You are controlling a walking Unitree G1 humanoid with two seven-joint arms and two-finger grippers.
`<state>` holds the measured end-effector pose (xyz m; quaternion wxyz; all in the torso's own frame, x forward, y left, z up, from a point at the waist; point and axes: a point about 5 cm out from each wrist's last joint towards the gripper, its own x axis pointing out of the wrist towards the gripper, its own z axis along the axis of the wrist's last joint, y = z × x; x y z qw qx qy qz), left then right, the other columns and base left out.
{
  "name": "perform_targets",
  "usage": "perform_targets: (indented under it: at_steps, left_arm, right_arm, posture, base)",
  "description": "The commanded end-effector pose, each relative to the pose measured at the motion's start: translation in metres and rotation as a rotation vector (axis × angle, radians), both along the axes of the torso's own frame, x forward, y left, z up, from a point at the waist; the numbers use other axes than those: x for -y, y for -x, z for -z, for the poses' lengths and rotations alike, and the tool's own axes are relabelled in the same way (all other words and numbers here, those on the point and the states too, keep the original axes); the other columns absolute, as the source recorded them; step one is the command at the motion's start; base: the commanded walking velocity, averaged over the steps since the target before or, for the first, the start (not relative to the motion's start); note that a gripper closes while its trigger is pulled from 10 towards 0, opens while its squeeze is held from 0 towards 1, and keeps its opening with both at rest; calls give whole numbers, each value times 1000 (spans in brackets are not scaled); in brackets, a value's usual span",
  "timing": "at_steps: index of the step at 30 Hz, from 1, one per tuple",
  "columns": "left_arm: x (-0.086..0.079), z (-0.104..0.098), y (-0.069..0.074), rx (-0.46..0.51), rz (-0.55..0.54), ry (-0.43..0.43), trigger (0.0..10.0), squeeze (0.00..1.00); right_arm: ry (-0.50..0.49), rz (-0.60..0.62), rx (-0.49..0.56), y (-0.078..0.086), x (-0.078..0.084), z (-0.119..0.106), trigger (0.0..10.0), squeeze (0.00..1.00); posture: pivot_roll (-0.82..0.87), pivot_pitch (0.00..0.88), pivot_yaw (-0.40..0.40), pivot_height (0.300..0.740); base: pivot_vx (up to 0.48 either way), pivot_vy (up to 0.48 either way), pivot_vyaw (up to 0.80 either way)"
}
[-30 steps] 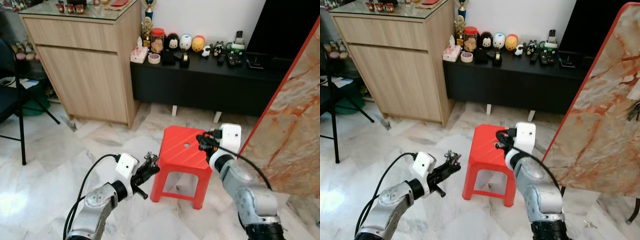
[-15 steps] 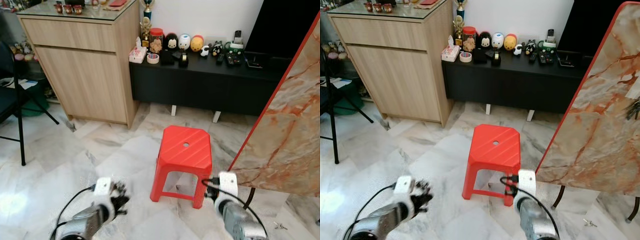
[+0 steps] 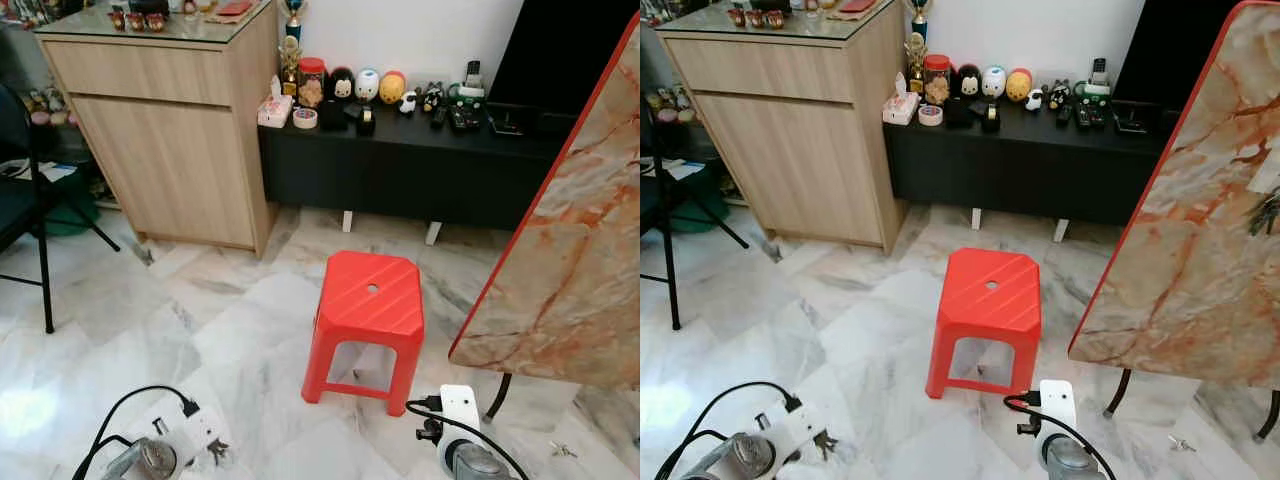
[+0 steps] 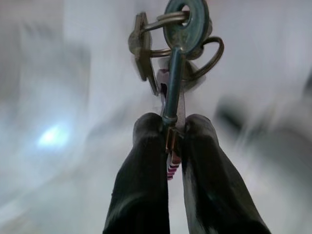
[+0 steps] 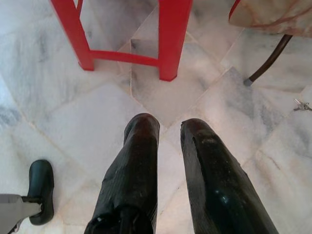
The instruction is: Hang keys on a hook
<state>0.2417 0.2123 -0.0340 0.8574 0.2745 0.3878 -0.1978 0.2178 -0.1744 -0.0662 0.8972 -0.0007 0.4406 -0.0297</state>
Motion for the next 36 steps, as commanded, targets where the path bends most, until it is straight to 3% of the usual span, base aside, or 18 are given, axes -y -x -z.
perform_targets:
  at_steps: [1, 3, 5, 7, 9, 12, 15, 19, 26, 28, 36]
  left_arm:
    - [14, -18, -21, 134, 19, 97, 10000, 0]
    - [23, -28, -28, 211, 62, 148, 10000, 0]
    - [25, -29, -29, 229, 69, 159, 10000, 0]
    - [38, -40, -35, 299, 95, 269, 10000, 0]
    - [41, -43, -36, 328, 103, 291, 10000, 0]
    - [44, -52, -41, 404, 48, 377, 10000, 0]
    - [45, -75, -53, 545, -67, 525, 10000, 0]
    - [57, -99, -62, 638, -56, 634, 10000, 0]
    - [79, -118, -62, 667, 59, 712, 10000, 0]
    - [87, -124, -61, 668, 63, 758, 10000, 0]
    - [93, -125, -57, 653, 88, 762, 10000, 0]
  right_arm:
    - [7, 6, -3, 1, 2, 1, 10000, 0]
    - [7, 7, -6, 4, 1, 3, 10000, 0]
    - [7, 8, -6, 4, 1, 3, 10000, 0]
    - [2, 11, -18, 11, -1, 7, 10000, 0]
    - [4, 12, -31, 15, -2, 10, 10000, 0]
    - [8, 14, -43, 21, -4, 13, 10000, 0]
    - [8, 31, -65, 31, -6, 18, 10000, 0]
    - [23, 32, -95, 38, -7, 22, 10000, 0]
    - [13, 74, -93, 43, -5, 24, 10000, 0]
    - [-30, 190, -65, 41, 2, 22, 10000, 0]
    - [-33, 271, -65, 47, 21, 23, 10000, 0]
  posture:
    - [9, 42, -50, 740]
    - [16, 39, -46, 740]
    - [13, 38, -45, 740]
    - [13, 38, -45, 740]
    - [13, 38, -45, 740]
    - [15, 36, -45, 740]
    - [14, 33, -48, 740]
    - [16, 32, -52, 740]
    - [20, 32, -46, 740]
    - [23, 33, -44, 740]
    - [16, 30, -42, 740]
  base:
    - [0, 0, 0]
    - [0, 0, 0]
    - [0, 0, 0]
    - [0, 0, 0]
    - [0, 0, 0]
    - [0, 0, 0]
    - [0, 0, 0]
    - [0, 0, 0]
    - [0, 0, 0]
    - [0, 0, 0]
    - [0, 0, 0]
